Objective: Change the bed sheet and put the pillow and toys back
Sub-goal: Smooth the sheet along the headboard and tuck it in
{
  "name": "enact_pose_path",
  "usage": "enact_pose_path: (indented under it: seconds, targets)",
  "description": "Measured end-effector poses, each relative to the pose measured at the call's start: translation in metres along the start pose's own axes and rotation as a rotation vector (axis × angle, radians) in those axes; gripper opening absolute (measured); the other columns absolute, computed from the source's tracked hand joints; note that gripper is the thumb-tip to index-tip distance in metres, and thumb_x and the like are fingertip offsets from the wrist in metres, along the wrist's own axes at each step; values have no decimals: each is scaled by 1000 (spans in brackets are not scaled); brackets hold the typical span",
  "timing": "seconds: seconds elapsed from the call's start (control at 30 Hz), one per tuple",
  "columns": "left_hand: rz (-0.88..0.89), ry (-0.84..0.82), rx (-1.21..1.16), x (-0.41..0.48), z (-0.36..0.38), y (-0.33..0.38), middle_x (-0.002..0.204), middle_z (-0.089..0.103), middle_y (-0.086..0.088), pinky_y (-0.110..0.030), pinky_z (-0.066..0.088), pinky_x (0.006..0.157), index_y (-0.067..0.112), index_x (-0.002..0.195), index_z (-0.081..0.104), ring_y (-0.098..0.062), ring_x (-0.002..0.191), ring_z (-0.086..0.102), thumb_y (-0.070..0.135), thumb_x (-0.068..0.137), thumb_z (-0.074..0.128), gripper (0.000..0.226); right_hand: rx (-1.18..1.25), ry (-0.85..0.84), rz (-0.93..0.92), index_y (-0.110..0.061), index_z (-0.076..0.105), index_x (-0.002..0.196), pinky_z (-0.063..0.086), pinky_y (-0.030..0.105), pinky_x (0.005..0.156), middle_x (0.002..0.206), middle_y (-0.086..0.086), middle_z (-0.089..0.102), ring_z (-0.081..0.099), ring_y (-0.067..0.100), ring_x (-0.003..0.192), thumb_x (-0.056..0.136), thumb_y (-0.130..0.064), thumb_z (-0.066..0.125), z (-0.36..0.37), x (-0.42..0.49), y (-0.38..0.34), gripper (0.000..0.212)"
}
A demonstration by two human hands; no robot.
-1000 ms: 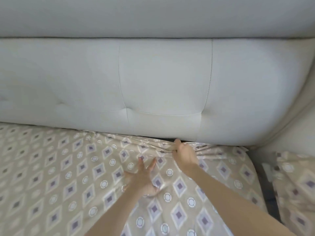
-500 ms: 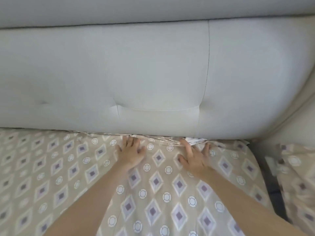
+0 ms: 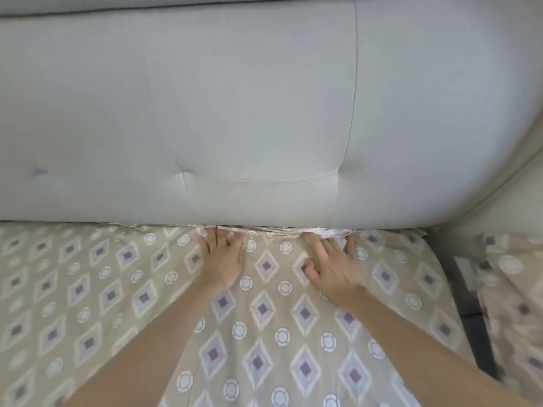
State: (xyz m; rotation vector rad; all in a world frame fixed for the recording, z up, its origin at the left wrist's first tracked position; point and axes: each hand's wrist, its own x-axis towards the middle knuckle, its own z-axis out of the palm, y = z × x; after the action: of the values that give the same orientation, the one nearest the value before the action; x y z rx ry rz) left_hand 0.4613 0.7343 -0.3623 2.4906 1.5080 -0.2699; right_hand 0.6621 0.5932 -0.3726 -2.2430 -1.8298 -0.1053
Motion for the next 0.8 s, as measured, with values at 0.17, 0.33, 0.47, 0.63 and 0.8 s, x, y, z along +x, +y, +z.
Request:
enact_pose_path:
  seconds: [0.17,0.33,0.47,0.63,0.8]
  targets:
    - [-22,41,19,1,-2,8,152,17,-22,-60,3,113,33,141,33,-42,142,4,31,98,30,43,-65,-224,143,-24,48,129,15,54,113,127,-5,55,42,17,124,81,-35,20,5,12,-5,56]
    - [-89,-84,105,14,-16,21,148,33,-19,-57,12,112,26,139,35,-46,137,21,38,95,30,45,11,-353,248,-23,49,130,7,54,112,134,-2,51,34,17,130,86,-35,25,6,30,-18,51]
    - [-82,-178,181,22,-24,20,151,29,-13,-59,10,111,29,142,28,-46,138,20,41,95,27,48,38,-468,330,-30,45,136,3,56,112,137,-6,49,29,19,134,90,-37,29,1,53,-23,49]
    - [-63,-77,277,-8,-10,42,151,20,-24,-55,15,112,13,148,13,-45,138,18,22,97,36,57,116,-439,195,-33,43,135,-2,56,115,127,-13,55,24,16,140,95,-31,34,-7,33,-10,41]
    - [170,114,203,-26,13,51,158,-4,-8,-57,14,114,13,150,-13,-29,147,1,14,93,47,83,99,-90,171,-14,22,152,21,59,113,157,3,26,19,26,146,85,-2,53,0,-27,-13,75]
